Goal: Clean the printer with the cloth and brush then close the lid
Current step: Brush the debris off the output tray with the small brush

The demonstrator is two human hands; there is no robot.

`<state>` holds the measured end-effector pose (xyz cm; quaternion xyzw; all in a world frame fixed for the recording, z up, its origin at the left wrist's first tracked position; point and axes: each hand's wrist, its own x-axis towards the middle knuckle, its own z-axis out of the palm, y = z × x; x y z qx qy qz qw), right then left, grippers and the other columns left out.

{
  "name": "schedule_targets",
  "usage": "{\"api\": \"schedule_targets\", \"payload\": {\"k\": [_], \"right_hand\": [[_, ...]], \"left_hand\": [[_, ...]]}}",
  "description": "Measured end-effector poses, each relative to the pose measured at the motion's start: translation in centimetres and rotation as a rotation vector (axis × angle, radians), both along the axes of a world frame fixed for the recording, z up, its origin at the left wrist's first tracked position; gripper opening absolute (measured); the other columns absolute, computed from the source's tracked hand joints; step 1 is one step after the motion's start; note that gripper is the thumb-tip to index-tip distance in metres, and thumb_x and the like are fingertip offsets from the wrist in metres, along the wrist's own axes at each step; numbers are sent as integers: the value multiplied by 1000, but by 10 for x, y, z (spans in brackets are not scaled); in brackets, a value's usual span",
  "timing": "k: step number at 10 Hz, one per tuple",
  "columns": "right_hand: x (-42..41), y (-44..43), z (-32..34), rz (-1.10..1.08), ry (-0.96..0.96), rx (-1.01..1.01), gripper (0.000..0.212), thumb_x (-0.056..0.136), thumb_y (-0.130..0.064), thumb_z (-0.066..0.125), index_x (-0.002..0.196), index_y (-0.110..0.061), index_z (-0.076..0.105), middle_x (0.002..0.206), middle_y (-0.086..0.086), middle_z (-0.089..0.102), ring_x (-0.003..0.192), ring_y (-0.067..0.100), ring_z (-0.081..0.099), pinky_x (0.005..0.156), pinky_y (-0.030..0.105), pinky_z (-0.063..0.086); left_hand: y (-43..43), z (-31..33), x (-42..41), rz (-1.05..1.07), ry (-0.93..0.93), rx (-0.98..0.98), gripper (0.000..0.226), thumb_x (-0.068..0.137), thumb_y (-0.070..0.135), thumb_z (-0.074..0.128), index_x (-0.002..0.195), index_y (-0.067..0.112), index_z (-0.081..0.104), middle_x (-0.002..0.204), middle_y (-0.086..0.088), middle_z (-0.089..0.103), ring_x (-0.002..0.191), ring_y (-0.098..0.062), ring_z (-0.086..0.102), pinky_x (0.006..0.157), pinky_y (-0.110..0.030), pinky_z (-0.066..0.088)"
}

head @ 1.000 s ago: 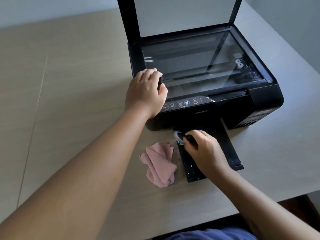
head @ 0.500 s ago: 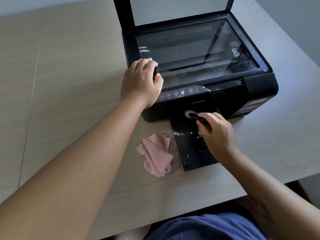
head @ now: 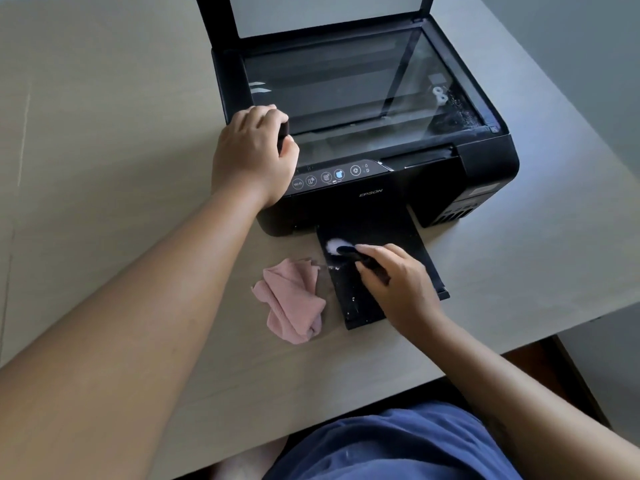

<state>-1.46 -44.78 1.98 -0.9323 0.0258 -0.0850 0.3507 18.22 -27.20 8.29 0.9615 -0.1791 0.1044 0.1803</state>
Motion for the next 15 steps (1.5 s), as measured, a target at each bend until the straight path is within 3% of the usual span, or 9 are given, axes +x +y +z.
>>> {"api": "schedule_targets", "payload": {"k": [2, 4, 5, 8, 10, 11, 12, 13, 15], "right_hand": [[-6, -49, -2, -295, 18, -117, 20, 92, -17, 62, 110, -12, 67, 101, 5, 64, 76, 25, 61, 65, 28, 40], [-18, -5, -11, -9, 1, -213, 24, 88, -30, 51, 90, -11, 66, 80, 5, 59, 68, 29, 58, 49, 39, 47], [-27, 19, -9, 110, 25, -146, 24, 88, -30, 53, 96, -14, 68, 80, 1, 58, 69, 24, 58, 49, 34, 46], [-8, -65, 0, -359, -3, -98, 23, 91, -14, 64, 114, -12, 67, 95, 5, 63, 65, 19, 54, 62, 29, 41], [-16, -37, -8, -159, -17, -246, 12, 88, -19, 62, 87, -7, 65, 81, 10, 60, 65, 33, 57, 50, 35, 43], [-38, -3, -13, -61, -38, -232, 22, 88, -28, 52, 83, -9, 63, 74, 5, 57, 63, 28, 55, 46, 36, 45], [-49, 17, -11, 42, -15, -172, 23, 91, -30, 50, 92, -12, 65, 77, 1, 58, 64, 21, 55, 47, 37, 49], [-38, 11, -2, -44, -73, -123, 28, 93, -31, 50, 106, -12, 66, 81, 2, 59, 66, 22, 56, 50, 37, 49], [-6, 9, -11, -97, -48, -284, 26, 89, -30, 54, 104, -13, 67, 81, 3, 59, 74, 28, 60, 44, 37, 49]], "left_hand": [[0, 0, 0, 8, 11, -4, 40, 90, 33, 38, 124, 18, 52, 139, -2, 49, 127, -26, 39, 104, -38, 30], [-1, -2, 0, 4, 6, 0, 38, 90, 33, 39, 123, 18, 52, 139, -1, 49, 126, -26, 39, 104, -38, 30], [-1, -1, 2, 5, 7, -3, 39, 90, 33, 39, 123, 18, 52, 140, -2, 49, 127, -27, 39, 105, -39, 30], [-2, -1, 1, -3, 9, -15, 39, 90, 34, 40, 123, 18, 52, 140, -3, 49, 127, -27, 39, 105, -39, 30], [-2, -1, 1, -6, 7, -12, 39, 91, 34, 40, 123, 17, 52, 140, -3, 49, 126, -28, 40, 105, -39, 30], [-3, -1, 0, -5, 6, -8, 38, 91, 33, 40, 123, 17, 52, 140, -2, 49, 126, -27, 39, 104, -38, 30], [-3, -1, 0, -2, 8, -11, 38, 91, 33, 40, 123, 17, 52, 140, -2, 49, 126, -27, 39, 104, -38, 30], [-3, -1, 0, -1, 7, -20, 38, 90, 33, 41, 122, 17, 53, 138, -2, 50, 126, -27, 40, 104, -38, 30], [-3, 0, 1, -3, 12, -3, 38, 90, 34, 40, 123, 17, 52, 138, -2, 50, 126, -26, 40, 105, -37, 30]]}}
